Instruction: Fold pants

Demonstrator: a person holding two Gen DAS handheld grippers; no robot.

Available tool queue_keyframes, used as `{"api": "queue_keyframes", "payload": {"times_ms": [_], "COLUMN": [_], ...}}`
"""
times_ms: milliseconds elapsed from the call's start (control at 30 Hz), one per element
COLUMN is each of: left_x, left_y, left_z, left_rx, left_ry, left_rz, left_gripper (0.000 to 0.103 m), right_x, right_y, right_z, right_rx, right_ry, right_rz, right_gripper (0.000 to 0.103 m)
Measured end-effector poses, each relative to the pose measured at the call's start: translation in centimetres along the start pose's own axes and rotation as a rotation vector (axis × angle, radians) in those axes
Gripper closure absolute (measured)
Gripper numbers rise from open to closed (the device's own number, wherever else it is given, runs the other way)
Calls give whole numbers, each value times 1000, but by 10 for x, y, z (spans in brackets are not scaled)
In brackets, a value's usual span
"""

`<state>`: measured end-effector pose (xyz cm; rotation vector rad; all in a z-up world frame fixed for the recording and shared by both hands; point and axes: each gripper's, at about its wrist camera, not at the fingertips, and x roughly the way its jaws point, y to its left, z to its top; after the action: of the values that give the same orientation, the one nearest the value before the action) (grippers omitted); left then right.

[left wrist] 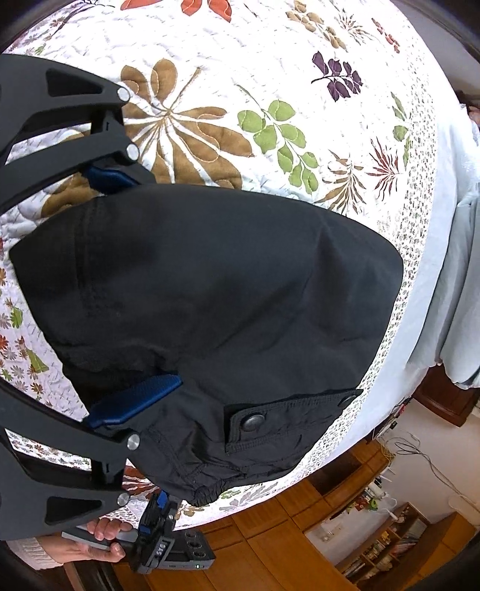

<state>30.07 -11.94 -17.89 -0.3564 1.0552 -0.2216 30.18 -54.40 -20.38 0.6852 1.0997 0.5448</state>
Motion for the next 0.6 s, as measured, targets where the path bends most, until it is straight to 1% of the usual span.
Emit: {"api": "queue_keyframes", "payload": {"times_ms": [67, 100, 167, 200, 233, 367, 433, 500, 533, 600], "left_x": [-5, -9, -20, -25, -30, -46, -51, -49, -46, -37], "left_y": [5, 7, 9, 9, 10, 7, 1, -3, -4, -2], "left_z": [0, 0, -3, -4, -5, -11, -13, -12, -11, -7], "left_rx": [4, 10, 34, 40, 42, 37, 55, 82, 97, 102], "left_ry": [-7, -18, -45, -57, -69, -102, -125, -127, -127, -120], "left_rz": [6, 20, 65, 84, 102, 158, 171, 185, 192, 206], "left_gripper": [13, 12, 12, 11, 11, 11, 11, 11, 11, 11], "right_x": [-16, -24, -34, -35, -33, -8, 11, 26, 32, 38], "right_y": [5, 12, 29, 43, 57, 89, 93, 93, 93, 92], "right_z": [1, 2, 2, 3, 4, 4, 3, 2, 3, 2], "right_rx": [-9, -22, -67, -109, -153, -246, -262, -256, -253, -250], "right_ry": [-47, -69, -85, -85, -76, -14, 26, 40, 50, 47], "right_rz": [-25, -15, 7, -2, -11, -35, -92, -145, -144, -136], "right_gripper": [55, 54, 47, 38, 35, 35, 35, 35, 37, 44]}}
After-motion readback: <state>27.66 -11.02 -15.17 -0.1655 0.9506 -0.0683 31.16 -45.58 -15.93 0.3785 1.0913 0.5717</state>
